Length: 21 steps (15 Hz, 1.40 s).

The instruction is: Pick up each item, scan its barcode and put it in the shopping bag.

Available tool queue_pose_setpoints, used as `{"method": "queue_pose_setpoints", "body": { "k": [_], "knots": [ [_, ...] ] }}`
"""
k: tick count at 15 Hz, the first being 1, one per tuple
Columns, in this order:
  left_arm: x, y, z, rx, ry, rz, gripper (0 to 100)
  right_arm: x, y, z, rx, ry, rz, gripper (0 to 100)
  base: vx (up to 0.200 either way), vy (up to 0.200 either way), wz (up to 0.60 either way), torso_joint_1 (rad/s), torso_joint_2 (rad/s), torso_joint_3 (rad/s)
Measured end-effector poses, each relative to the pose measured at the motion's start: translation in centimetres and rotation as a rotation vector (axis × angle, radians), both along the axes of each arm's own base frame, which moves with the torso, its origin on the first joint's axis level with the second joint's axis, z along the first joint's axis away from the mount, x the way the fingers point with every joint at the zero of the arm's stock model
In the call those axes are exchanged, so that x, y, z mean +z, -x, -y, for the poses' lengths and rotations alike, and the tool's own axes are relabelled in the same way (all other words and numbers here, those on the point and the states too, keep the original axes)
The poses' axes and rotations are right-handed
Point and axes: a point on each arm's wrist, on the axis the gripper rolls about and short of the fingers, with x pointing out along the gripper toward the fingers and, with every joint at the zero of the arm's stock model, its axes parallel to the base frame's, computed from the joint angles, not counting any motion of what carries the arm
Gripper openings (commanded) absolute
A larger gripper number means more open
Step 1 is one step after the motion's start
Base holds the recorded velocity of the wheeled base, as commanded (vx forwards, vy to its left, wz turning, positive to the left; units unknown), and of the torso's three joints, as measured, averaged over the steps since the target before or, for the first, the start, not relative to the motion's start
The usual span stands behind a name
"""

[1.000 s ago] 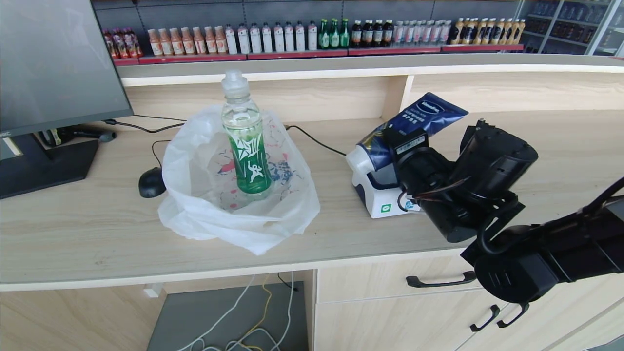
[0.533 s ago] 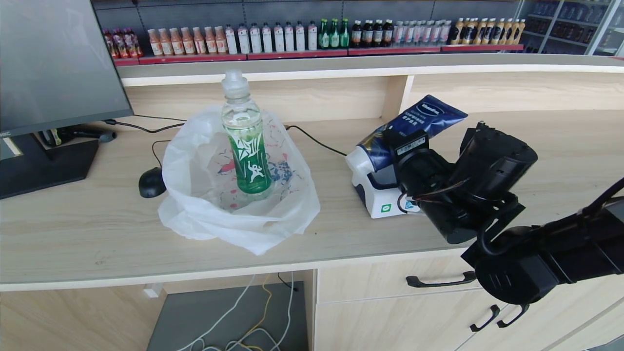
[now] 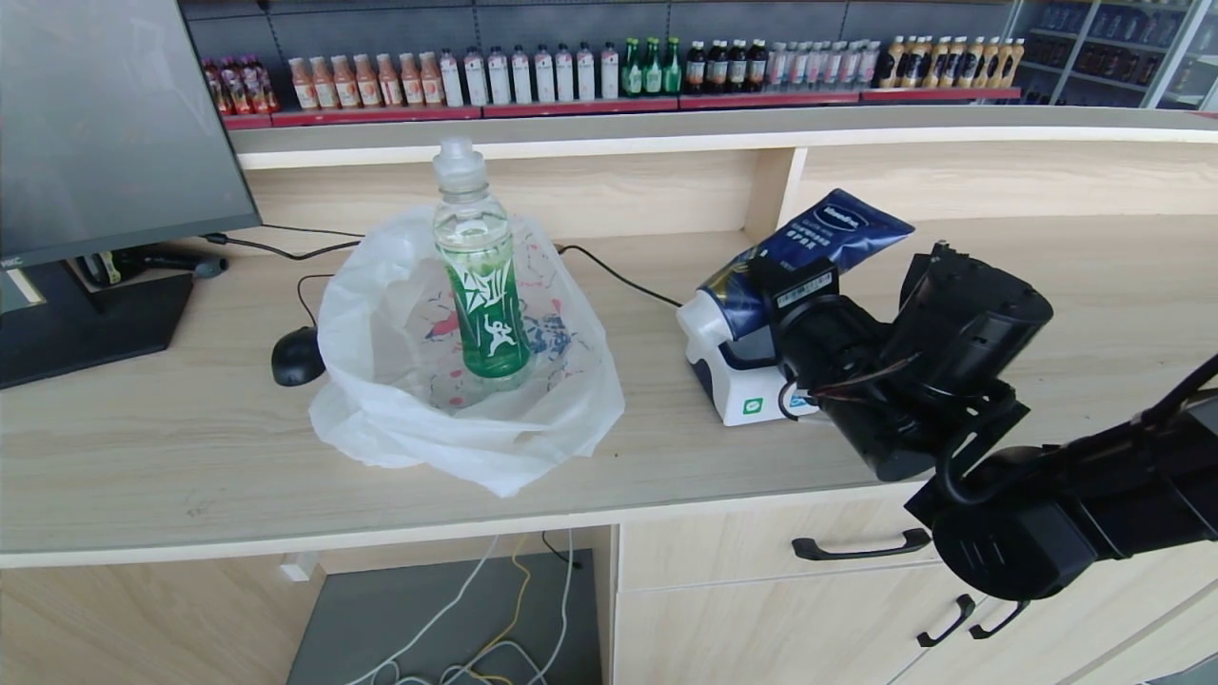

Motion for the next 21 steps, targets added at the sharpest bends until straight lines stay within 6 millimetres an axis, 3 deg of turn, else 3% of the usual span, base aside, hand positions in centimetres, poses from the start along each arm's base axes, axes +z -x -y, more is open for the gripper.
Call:
{"method": "queue_pose_setpoints", "body": {
  "k": [9,15,19,21],
  "knots": [
    [0.0,0.0,0.0,0.000,0.000,0.000,100,0.2,-0.3,0.0,-0.005,0.030,-0.035,0,0.000,0.000,0.00,0.000,0.00,0.000],
    [0.0,0.0,0.0,0.001,0.000,0.000,100,3.8,0.0,-0.5,-0.049,0.216,0.077,0,0.000,0.000,0.00,0.000,0.00,0.000],
    [0.0,0.0,0.0,0.001,0.000,0.000,100,5.9,1.8,-1.2,-0.129,0.332,0.139,0,0.000,0.000,0.00,0.000,0.00,0.000],
    [0.0,0.0,0.0,0.000,0.000,0.000,100,7.0,3.6,-1.8,-0.145,0.383,0.174,0,0.000,0.000,0.00,0.000,0.00,0.000]
  ]
}}
